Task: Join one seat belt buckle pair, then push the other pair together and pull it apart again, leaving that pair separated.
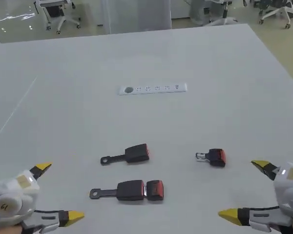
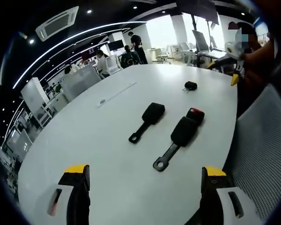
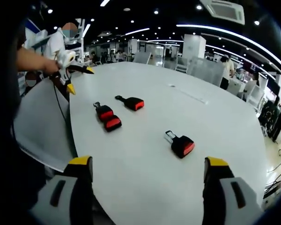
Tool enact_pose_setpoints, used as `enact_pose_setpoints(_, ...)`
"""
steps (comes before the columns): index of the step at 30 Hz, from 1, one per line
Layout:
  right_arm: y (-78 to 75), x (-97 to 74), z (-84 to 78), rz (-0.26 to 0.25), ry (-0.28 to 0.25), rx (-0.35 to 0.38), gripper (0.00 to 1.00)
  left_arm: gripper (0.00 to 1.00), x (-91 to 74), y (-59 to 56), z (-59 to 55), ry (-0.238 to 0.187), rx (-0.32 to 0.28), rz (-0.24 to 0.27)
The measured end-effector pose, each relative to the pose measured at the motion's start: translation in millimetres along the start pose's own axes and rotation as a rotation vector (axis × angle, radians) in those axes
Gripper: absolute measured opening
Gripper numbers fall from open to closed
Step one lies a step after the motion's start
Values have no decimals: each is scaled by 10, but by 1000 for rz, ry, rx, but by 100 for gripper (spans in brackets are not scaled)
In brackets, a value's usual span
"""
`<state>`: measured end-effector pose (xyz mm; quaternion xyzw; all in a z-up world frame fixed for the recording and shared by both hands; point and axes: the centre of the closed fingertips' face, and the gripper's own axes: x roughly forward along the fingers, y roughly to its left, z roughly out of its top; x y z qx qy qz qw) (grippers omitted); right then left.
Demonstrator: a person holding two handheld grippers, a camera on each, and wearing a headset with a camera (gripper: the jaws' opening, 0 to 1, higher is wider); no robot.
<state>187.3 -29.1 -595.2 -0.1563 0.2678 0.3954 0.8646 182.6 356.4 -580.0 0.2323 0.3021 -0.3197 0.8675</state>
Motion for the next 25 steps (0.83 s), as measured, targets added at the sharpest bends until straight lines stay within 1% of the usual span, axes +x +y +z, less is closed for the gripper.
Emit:
enact_pose_setpoints(3,-60,-13,7,-18,-3,35,100,100,-55,36,23,-12,-21,15)
enact_pose_setpoints(6,-108,-31,0,-41,4,22,100,100,-76,17,29,-19,-32,15)
enact_pose_setpoints(8,-86,-28,-72,-13,49,-54,100,100,-81,-4,-7,-14,-32,10)
enact_pose_setpoints(9,-96,-27,-98,-22,65,-84,100,100,-84,-2,-31,-9,-30,12)
enact_pose_setpoints(10,-85,-19,-82,-24,53,-59,100,100,-89,11,-65,-3,-37,16)
enact_pose_setpoints(11,-67,-12,-72,-12,45,-29,100,100,-97,17,-81,-2,-45,20)
enact_pose_setpoints(12,-26,2,-24,4,17,32,100,100,-107,32,-97,-6,-58,25)
enact_pose_setpoints(13,-27,2,8,6,1,48,100,100,-116,31,-103,-7,-64,26)
enact_pose_setpoints(17,-43,-13,37,1,2,41,99,100,-145,13,-144,-4,-74,21)
enact_pose_setpoints(19,-38,-23,20,14,19,25,99,100,-153,15,-155,-7,-88,27)
enact_pose_setpoints(21,-43,-35,11,24,25,-1,99,100,-150,9,-164,-7,-93,27)
enact_pose_setpoints(22,-54,-45,-13,26,37,-13,99,100,-144,0,-177,-6,-93,26)
enact_pose_setpoints(23,-68,-55,-28,24,44,-18,99,100,-139,-7,-189,-1,-91,25)
enact_pose_setpoints(25,-96,-79,-42,21,49,-12,99,100,-116,-23,-244,14,-68,22)
